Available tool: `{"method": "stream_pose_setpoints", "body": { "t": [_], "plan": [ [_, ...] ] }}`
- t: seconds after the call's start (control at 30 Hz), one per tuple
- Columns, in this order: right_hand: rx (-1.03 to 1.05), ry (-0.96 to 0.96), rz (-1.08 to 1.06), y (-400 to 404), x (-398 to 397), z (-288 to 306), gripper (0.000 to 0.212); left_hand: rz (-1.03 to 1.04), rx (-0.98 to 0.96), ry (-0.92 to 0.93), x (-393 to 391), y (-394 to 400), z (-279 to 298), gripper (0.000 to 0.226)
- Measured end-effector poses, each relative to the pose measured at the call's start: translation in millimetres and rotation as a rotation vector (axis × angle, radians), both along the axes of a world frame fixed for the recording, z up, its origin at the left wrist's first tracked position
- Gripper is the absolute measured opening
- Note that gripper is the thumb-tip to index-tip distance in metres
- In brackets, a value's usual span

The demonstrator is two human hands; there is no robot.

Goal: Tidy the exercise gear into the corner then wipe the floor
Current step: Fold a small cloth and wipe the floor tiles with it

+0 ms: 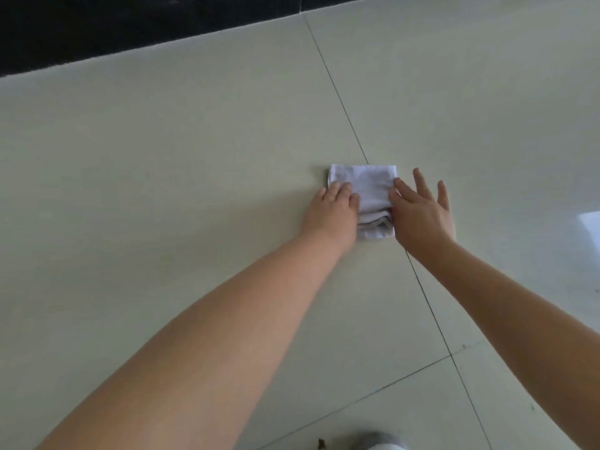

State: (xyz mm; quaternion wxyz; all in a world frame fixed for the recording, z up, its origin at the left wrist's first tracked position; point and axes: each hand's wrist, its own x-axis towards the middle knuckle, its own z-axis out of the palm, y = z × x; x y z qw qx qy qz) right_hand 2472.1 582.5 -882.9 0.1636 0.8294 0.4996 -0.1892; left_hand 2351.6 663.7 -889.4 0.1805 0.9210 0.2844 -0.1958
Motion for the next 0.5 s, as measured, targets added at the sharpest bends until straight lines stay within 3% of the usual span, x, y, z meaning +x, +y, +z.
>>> {"method": "stream_pose_setpoints", "body": {
  "t": [0.1, 0.17, 0.27, 0.33, 0.5],
  "plan": [
    [0.192, 0.027, 0.064, -31.8, -35.9, -12.0, 0.036, -0.025, -0.042, 0.059, -44.6, -27.8, 1.9, 0.053],
    [0.278, 0.024, 0.150, -46.4, -69.7, -17.7, 0.043, -0.022, 0.012, 0.034, -88.1, -43.8, 1.4, 0.050],
    [0.228, 0.136, 0.234, -56.1, -128.3, -23.3, 0.053, -0.026, 0.121, 0.036, -155.6, -58.6, -4.3, 0.050],
    [0.216, 0.202, 0.257, -48.5, -155.9, -23.0, 0.054, -0.006, 0.116, 0.151, -190.1, -60.7, -2.7, 0.051],
    [0.149, 0.310, 0.290, 6.1, -164.0, -16.2, 0.056, 0.143, 0.132, 0.172, -194.4, -36.4, 11.4, 0.056]
  ]
}}
